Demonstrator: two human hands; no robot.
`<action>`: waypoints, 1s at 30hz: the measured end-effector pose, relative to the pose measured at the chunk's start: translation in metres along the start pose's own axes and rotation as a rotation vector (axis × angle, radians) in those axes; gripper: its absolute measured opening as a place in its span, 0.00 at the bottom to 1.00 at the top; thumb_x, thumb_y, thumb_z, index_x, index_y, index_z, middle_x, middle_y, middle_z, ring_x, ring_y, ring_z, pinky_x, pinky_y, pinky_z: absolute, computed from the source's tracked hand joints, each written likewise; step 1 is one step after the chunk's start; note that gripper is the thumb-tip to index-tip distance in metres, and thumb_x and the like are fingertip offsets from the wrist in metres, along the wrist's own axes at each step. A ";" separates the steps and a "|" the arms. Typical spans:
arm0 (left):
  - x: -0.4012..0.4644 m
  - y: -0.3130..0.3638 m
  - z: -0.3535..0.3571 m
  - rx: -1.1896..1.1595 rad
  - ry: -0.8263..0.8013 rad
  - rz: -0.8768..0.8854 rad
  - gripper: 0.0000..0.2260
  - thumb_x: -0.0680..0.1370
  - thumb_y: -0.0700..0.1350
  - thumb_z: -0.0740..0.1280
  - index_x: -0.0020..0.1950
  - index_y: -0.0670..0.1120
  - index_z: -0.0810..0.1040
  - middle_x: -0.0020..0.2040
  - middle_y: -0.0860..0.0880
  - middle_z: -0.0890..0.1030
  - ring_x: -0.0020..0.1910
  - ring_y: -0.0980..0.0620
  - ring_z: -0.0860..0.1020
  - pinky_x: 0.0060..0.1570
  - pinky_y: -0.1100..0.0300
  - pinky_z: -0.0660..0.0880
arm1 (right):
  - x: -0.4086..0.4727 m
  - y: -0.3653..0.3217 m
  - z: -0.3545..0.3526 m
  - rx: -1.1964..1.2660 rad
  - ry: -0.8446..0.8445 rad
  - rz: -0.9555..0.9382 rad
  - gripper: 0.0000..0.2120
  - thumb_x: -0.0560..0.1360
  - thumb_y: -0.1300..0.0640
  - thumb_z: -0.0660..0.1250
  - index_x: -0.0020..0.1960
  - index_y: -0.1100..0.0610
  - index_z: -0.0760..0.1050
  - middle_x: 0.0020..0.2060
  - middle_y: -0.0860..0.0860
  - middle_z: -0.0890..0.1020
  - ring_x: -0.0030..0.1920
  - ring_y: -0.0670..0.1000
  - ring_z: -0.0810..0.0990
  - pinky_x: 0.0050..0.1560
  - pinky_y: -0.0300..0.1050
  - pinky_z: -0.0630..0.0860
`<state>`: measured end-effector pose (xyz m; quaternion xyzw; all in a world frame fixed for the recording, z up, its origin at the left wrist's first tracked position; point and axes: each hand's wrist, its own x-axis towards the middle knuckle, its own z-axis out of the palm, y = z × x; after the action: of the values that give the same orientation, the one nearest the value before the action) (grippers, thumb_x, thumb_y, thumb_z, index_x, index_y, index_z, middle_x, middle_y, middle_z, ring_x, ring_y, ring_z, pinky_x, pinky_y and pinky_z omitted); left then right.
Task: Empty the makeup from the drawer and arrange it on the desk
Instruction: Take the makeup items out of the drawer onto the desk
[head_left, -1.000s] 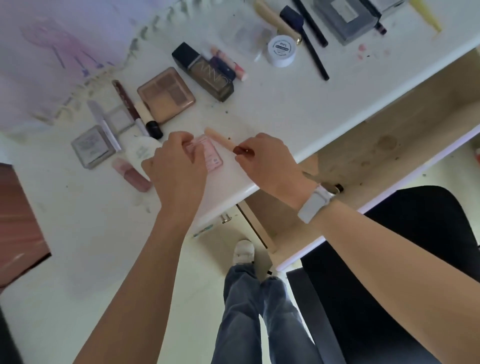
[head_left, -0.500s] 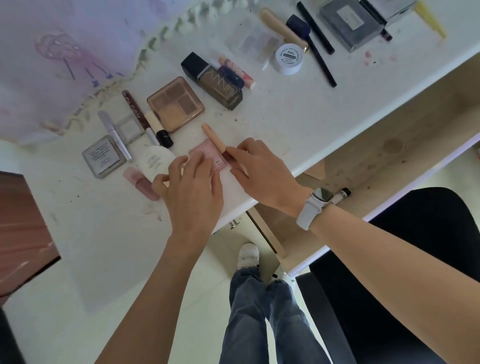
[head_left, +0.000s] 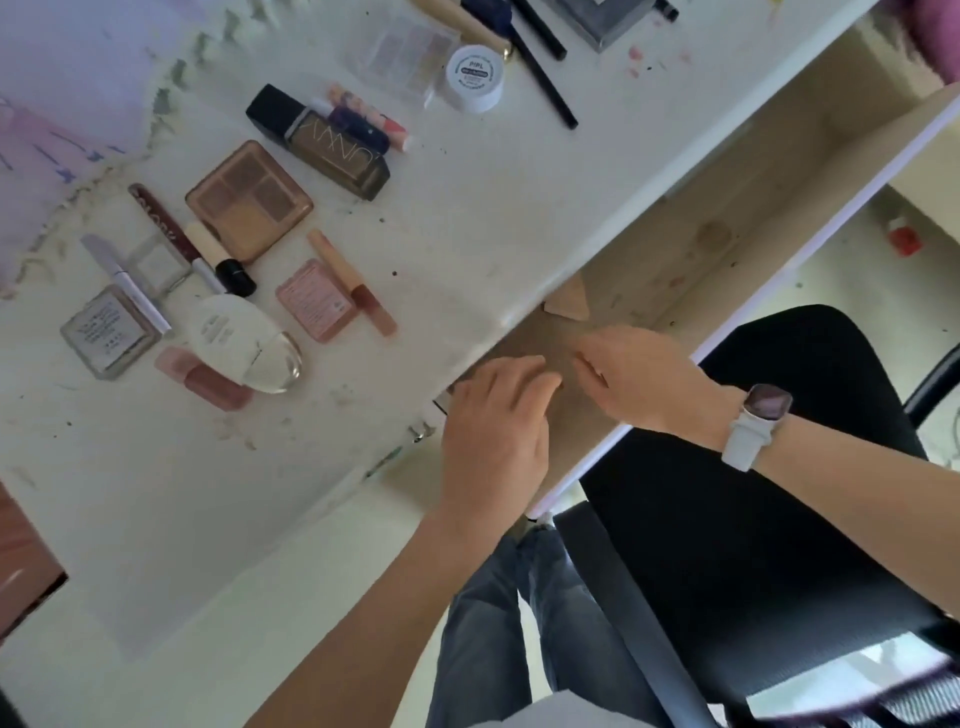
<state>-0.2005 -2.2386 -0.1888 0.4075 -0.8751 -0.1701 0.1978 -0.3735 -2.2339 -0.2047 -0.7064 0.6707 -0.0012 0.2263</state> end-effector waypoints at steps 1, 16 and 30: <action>-0.002 0.004 0.014 0.002 -0.072 -0.017 0.15 0.70 0.35 0.56 0.50 0.42 0.80 0.53 0.44 0.80 0.51 0.45 0.77 0.43 0.54 0.74 | 0.001 0.015 0.003 -0.119 -0.148 0.064 0.11 0.78 0.57 0.53 0.46 0.61 0.72 0.37 0.52 0.73 0.36 0.54 0.72 0.35 0.47 0.69; 0.045 -0.004 0.107 0.219 -0.461 -0.262 0.27 0.75 0.37 0.63 0.73 0.45 0.59 0.73 0.43 0.59 0.69 0.41 0.61 0.63 0.44 0.65 | 0.043 0.073 0.048 -0.245 -0.531 0.080 0.13 0.77 0.59 0.54 0.58 0.57 0.72 0.60 0.54 0.74 0.62 0.56 0.70 0.45 0.47 0.66; 0.062 -0.018 0.137 0.262 -0.499 -0.127 0.19 0.77 0.40 0.60 0.69 0.44 0.67 0.74 0.44 0.60 0.73 0.37 0.54 0.64 0.38 0.62 | -0.002 0.085 -0.008 -0.002 -0.238 0.008 0.08 0.77 0.60 0.56 0.50 0.56 0.74 0.42 0.50 0.70 0.41 0.52 0.68 0.47 0.45 0.61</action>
<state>-0.2919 -2.2788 -0.3027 0.4293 -0.8839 -0.1628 -0.0888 -0.4564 -2.2345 -0.2243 -0.6991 0.6418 0.0843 0.3036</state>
